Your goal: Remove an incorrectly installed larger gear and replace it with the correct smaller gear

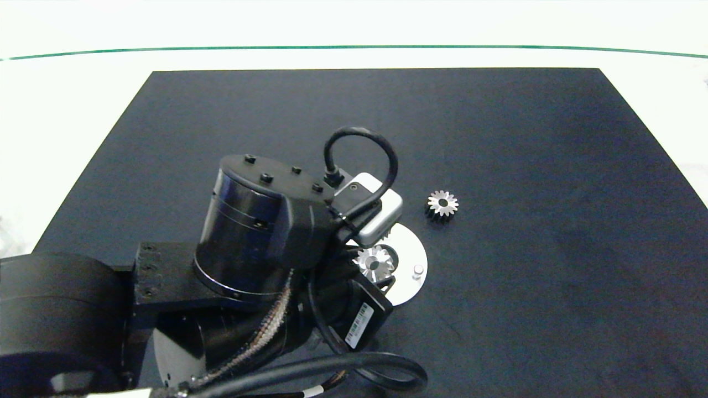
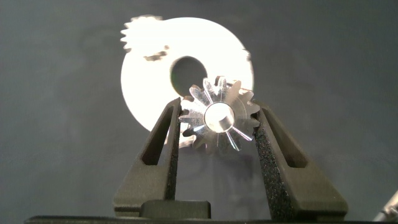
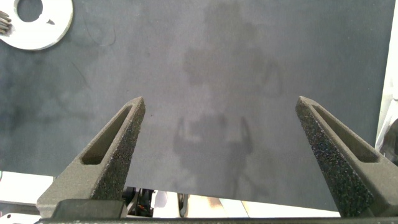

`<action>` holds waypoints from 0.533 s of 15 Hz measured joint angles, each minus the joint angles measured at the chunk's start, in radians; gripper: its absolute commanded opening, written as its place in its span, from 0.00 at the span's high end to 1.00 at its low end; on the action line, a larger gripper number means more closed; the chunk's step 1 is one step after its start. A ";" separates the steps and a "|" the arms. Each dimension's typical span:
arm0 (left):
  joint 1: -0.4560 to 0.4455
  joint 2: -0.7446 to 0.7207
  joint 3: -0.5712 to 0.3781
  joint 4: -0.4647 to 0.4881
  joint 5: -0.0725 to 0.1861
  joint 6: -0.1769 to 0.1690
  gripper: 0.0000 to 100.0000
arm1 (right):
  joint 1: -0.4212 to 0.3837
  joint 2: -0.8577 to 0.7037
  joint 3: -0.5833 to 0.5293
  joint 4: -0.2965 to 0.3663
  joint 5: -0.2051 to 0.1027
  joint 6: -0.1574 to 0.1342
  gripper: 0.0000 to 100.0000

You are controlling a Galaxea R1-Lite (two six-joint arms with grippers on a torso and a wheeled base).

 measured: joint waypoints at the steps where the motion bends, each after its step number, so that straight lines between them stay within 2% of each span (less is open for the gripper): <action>1: -0.016 0.019 -0.013 0.000 0.003 0.000 0.78 | -0.001 -0.007 0.000 0.002 0.000 0.000 0.00; 8: -0.044 0.150 -0.144 0.011 0.011 0.003 0.78 | 0.005 -0.049 0.001 0.043 0.001 -0.001 0.00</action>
